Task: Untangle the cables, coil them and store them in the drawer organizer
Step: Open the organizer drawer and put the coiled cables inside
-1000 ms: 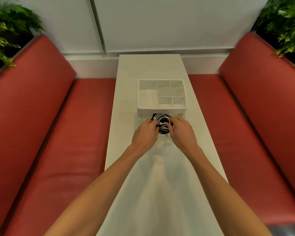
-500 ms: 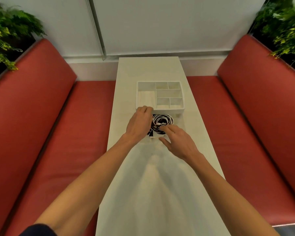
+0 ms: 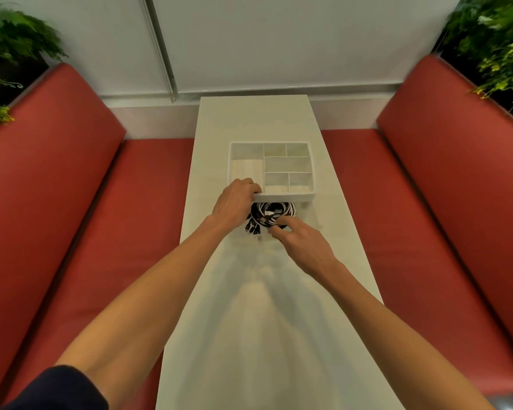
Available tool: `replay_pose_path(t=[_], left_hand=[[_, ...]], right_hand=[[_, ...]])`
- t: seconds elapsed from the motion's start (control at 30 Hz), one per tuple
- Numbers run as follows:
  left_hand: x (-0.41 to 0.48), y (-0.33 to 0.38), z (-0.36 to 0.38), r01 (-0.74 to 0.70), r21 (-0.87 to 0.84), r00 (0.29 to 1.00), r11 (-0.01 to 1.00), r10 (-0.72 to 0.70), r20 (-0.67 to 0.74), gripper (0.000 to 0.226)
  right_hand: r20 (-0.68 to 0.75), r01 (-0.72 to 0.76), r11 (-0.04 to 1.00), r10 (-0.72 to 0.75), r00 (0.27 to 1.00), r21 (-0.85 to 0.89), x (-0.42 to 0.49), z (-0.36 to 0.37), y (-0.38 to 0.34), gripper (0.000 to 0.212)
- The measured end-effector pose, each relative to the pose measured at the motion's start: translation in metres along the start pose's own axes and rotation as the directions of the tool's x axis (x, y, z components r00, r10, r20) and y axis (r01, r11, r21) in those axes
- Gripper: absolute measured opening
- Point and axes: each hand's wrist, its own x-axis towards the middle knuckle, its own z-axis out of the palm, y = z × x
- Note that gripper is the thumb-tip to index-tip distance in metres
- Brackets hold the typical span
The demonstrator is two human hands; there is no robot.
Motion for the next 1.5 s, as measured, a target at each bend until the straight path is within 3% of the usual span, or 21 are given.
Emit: replay_pose_path(t=[0.2,0.37,0.43,0.57,0.67,0.73,0.83,0.93,1.0,1.07,1.23,1.5], left_hand=[[0.001,0.002,-0.002,0.017,0.004,1.000,1.000,-0.017,0.010,0.047],[-0.002,0.005,-0.005,0.021,-0.019,1.000,1.000,-0.021,0.016,0.038],[-0.005,0.005,-0.004,0.023,-0.018,1.000,1.000,-0.023,0.010,0.037],[-0.028,0.006,-0.001,-0.003,-0.199,0.971,0.980,-0.044,-0.233,0.032],[-0.058,0.009,-0.001,-0.042,-0.410,0.875,0.911,-0.165,-0.456,0.032],[-0.075,0.007,0.005,0.017,-0.524,0.809,0.851,-0.319,-0.493,0.036],[-0.091,0.000,0.020,0.181,-0.680,0.796,0.710,-0.512,-0.323,0.053],[-0.088,-0.009,0.031,0.368,-0.709,0.834,0.602,-0.551,-0.035,0.080],[-0.078,-0.019,0.035,0.457,-0.648,0.847,0.609,-0.521,0.108,0.100],[-0.067,-0.028,0.034,0.455,-0.593,0.876,0.664,-0.453,0.165,0.112],[-0.045,-0.041,0.028,0.379,-0.571,0.918,0.728,-0.375,0.131,0.087],[-0.035,-0.034,0.036,0.425,-0.555,0.860,0.715,-0.511,0.000,0.045]], right_hand=[[-0.032,-0.024,0.999,0.023,0.999,-0.029,0.031,0.000,-0.003,0.039],[-0.073,-0.032,0.999,0.030,0.997,-0.025,0.047,0.006,0.003,0.056],[-0.096,-0.022,0.999,0.019,0.995,-0.030,0.046,0.005,0.004,0.046],[-0.214,-0.046,0.986,0.080,0.974,0.160,0.032,-0.004,0.010,0.028],[-0.339,-0.105,0.899,0.265,0.903,0.425,0.010,-0.013,0.028,0.030],[-0.371,-0.193,0.821,0.436,0.820,0.537,-0.002,-0.016,0.043,0.040],[-0.201,-0.358,0.655,0.620,0.759,0.666,-0.011,-0.010,0.061,0.071],[0.068,-0.471,0.554,0.596,0.800,0.686,-0.008,0.000,0.073,0.104],[0.161,-0.486,0.548,0.535,0.829,0.681,-0.001,0.007,0.078,0.115],[0.185,-0.454,0.566,0.469,0.864,0.688,0.007,0.012,0.081,0.113],[0.160,-0.402,0.585,0.421,0.893,0.704,0.024,0.018,0.089,0.090],[0.109,-0.475,0.537,0.576,0.810,0.698,0.039,0.022,0.083,0.065]])
